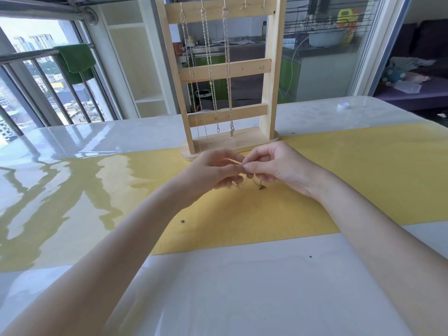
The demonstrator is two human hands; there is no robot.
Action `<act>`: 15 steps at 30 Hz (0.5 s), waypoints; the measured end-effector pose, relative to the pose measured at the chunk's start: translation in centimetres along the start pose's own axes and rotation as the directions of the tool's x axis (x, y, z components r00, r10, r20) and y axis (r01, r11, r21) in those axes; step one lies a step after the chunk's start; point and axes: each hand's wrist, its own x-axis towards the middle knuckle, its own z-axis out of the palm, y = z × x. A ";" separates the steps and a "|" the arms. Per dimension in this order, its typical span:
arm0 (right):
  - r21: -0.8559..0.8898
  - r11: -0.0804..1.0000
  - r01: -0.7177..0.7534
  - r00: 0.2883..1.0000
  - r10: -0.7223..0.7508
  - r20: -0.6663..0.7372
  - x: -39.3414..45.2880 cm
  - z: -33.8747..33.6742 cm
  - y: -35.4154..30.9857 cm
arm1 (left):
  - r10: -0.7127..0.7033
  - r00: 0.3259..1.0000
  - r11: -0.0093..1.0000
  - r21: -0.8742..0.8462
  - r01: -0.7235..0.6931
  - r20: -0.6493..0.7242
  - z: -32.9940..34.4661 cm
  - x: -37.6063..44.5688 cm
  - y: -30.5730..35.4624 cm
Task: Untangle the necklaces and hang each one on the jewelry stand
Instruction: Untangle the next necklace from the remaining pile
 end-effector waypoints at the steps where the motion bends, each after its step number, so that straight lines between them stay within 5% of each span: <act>1: -0.011 1.000 0.009 1.000 -0.008 0.002 0.0 0.1 0.1 | -0.021 1.000 0.999 0.035 0.021 -0.017 -0.1 0.0 -0.1; 15: -0.041 0.999 -0.019 0.997 0.015 -0.079 0.3 0.0 1.1 | -0.048 0.980 0.986 0.148 0.078 -0.192 -1.1 0.6 -0.7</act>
